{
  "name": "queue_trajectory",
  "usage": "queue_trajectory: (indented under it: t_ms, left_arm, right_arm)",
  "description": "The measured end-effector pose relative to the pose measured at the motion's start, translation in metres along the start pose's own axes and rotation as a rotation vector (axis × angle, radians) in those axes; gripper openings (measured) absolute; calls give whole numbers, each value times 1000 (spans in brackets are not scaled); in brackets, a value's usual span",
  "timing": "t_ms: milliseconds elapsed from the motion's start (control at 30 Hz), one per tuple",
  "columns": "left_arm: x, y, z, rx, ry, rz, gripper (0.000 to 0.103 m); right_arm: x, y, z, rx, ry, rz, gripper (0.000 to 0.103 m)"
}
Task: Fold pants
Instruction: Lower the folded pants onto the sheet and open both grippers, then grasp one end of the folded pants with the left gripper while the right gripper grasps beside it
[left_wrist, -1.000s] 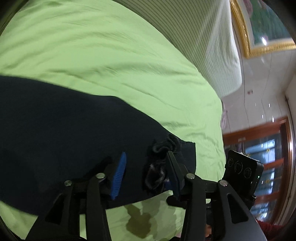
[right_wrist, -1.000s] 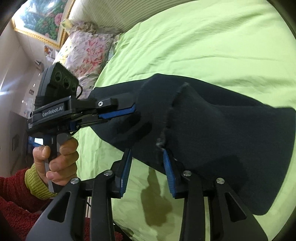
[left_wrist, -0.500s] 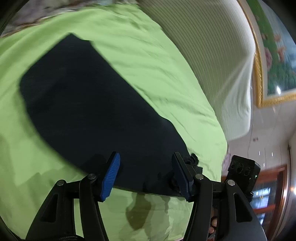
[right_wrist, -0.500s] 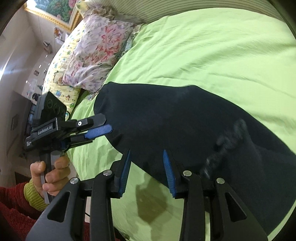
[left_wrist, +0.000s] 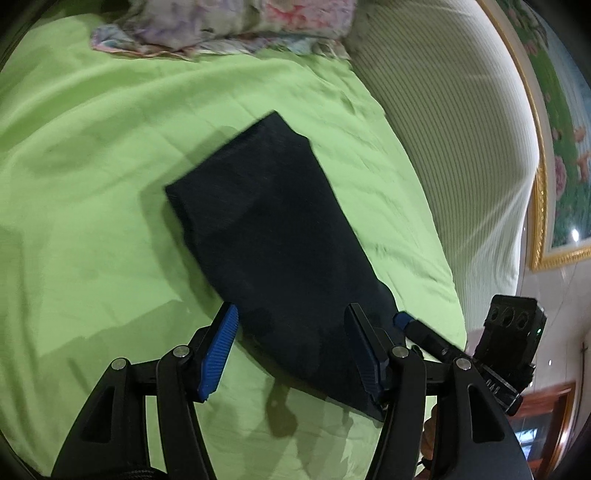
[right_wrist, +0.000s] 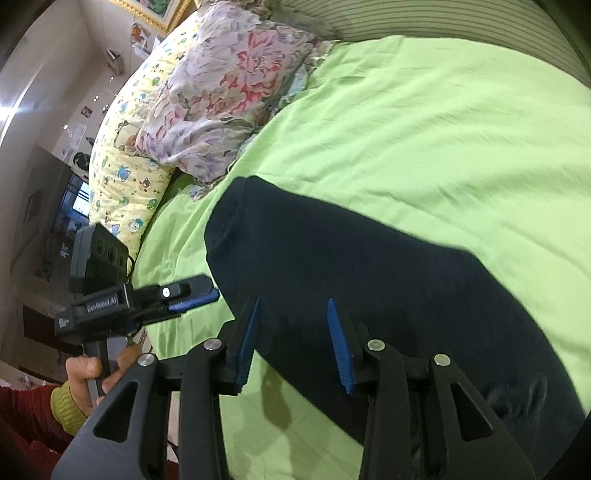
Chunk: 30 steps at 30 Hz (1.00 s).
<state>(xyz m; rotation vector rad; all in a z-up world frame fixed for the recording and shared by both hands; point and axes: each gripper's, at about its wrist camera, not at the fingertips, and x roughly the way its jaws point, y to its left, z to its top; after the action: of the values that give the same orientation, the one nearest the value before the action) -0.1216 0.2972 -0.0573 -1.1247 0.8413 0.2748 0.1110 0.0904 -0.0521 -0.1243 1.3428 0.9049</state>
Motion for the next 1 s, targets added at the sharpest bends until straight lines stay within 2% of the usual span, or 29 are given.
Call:
queue_trajectory:
  t_ms: [300, 467, 700, 1000]
  left_arm:
    - [1, 23, 12, -69, -30, -6, 60]
    - [-1, 36, 18, -106, -50, -10, 61]
    - [9, 50, 22, -155, -43, -13, 61]
    - [25, 54, 30, -178, -53, -31, 61]
  right_arm:
    - [29, 10, 53, -67, 28, -9, 46]
    - [60, 20, 81, -142, 83, -13, 50]
    - [107, 35, 101, -290, 181, -30, 50]
    - [143, 39, 109, -394, 291, 10, 49]
